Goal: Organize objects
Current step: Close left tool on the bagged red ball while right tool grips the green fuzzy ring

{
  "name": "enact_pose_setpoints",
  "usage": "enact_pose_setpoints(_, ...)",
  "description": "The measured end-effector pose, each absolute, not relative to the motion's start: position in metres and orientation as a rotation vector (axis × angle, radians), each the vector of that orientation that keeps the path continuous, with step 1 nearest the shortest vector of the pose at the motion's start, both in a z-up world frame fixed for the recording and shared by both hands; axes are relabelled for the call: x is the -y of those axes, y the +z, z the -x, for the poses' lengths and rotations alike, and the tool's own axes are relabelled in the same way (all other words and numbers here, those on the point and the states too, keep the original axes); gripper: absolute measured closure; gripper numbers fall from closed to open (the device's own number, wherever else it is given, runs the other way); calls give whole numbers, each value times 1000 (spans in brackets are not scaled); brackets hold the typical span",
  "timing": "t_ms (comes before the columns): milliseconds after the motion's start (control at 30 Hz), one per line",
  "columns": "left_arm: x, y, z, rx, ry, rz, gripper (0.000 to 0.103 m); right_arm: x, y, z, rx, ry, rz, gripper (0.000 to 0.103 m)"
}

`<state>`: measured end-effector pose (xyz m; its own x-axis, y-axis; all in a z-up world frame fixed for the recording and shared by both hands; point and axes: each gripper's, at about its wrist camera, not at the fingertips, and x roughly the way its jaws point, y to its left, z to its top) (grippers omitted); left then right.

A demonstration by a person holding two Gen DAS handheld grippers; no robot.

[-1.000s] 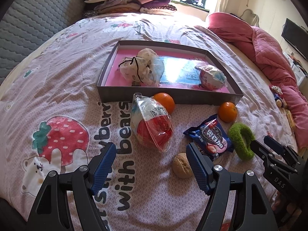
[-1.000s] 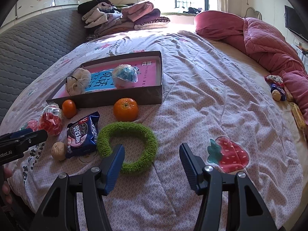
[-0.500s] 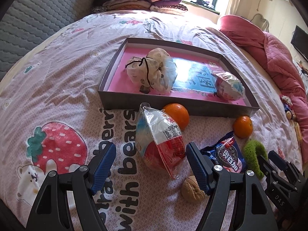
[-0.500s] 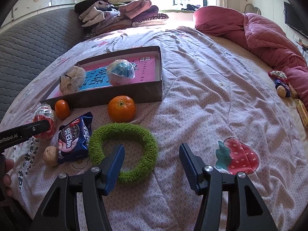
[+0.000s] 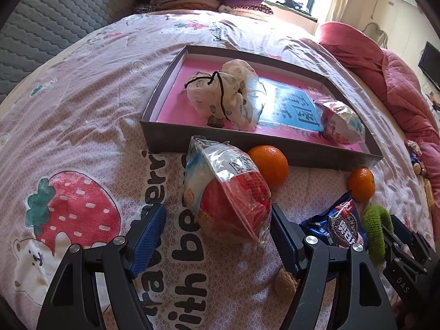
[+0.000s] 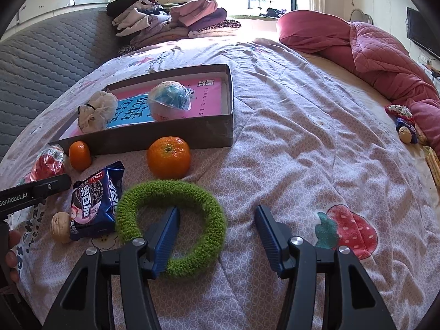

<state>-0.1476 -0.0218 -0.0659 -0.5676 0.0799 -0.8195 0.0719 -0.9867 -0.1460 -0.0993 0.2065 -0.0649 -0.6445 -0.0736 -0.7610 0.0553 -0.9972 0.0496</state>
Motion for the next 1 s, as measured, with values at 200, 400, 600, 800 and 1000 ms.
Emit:
enact_pose_setpoints(200,29,-66,150,300,2764,1421,27,-207,-65,98,24,-2778,-1269,62)
enact_pose_setpoints(400,34,-67,155,315,2760,1402,39,-206,-66,98,30,-2769,-1262,67)
enact_pose_setpoints(600,38,-68,160,310,2758,1388,50,-206,-66,99,38,-2770,-1256,67)
enact_pose_setpoints(800,43,-69,162,329,2744,1370,52,-207,-65,98,47,-2770,-1249,73)
enact_pose_setpoints(1000,45,-69,160,343,2738,1356,52,-209,-63,97,78,-2768,-1232,85)
